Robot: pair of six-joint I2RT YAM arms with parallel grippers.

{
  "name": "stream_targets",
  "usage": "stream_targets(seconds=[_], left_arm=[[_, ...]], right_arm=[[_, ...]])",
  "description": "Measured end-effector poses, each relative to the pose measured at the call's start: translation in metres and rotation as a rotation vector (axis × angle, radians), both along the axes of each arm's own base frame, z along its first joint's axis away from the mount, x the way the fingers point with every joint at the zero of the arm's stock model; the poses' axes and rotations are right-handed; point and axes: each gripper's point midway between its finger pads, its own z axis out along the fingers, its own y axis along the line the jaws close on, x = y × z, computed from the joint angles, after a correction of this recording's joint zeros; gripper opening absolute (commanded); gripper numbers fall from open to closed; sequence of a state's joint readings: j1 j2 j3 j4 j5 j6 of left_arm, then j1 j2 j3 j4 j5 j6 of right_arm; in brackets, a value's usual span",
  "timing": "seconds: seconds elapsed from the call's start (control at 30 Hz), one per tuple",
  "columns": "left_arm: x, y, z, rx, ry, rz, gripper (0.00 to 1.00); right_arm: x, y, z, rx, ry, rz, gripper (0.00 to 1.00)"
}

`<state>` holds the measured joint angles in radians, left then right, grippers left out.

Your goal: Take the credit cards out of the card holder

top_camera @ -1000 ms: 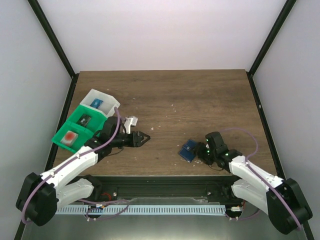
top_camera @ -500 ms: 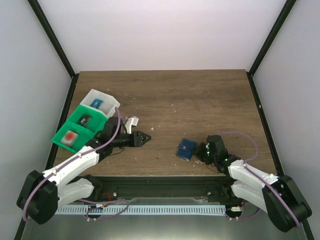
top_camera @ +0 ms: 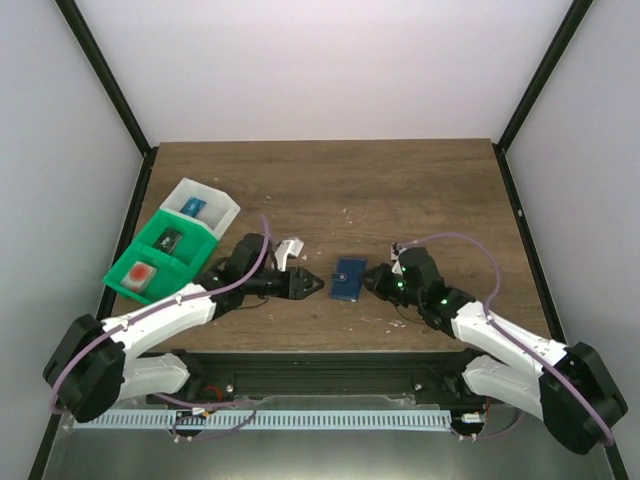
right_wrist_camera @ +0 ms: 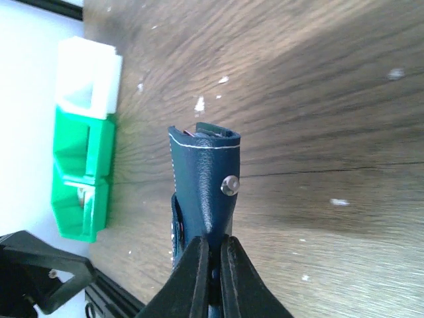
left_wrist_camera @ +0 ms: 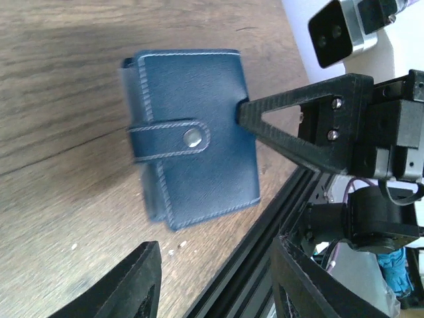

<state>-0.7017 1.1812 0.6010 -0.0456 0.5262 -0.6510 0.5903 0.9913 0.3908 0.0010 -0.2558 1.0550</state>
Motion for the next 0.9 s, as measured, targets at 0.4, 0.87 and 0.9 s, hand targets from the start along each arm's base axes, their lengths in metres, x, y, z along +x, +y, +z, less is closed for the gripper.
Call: stream_targets(seconds=[0.4,0.87,0.9], left_arm=[[0.005,-0.027,-0.02,0.05,0.001,-0.055,0.53],[0.008,-0.032,-0.041,0.077,-0.015,-0.083,0.43],[0.009,-0.032,-0.042,0.08,-0.017,-0.084,0.42]], right_arm=[[-0.013,0.041,0.019,-0.026,-0.033,0.108,0.01],[-0.018,0.042,0.021,-0.018,-0.037,0.125,0.0],[-0.019,0.042,0.02,-0.019,-0.037,0.129,0.0]])
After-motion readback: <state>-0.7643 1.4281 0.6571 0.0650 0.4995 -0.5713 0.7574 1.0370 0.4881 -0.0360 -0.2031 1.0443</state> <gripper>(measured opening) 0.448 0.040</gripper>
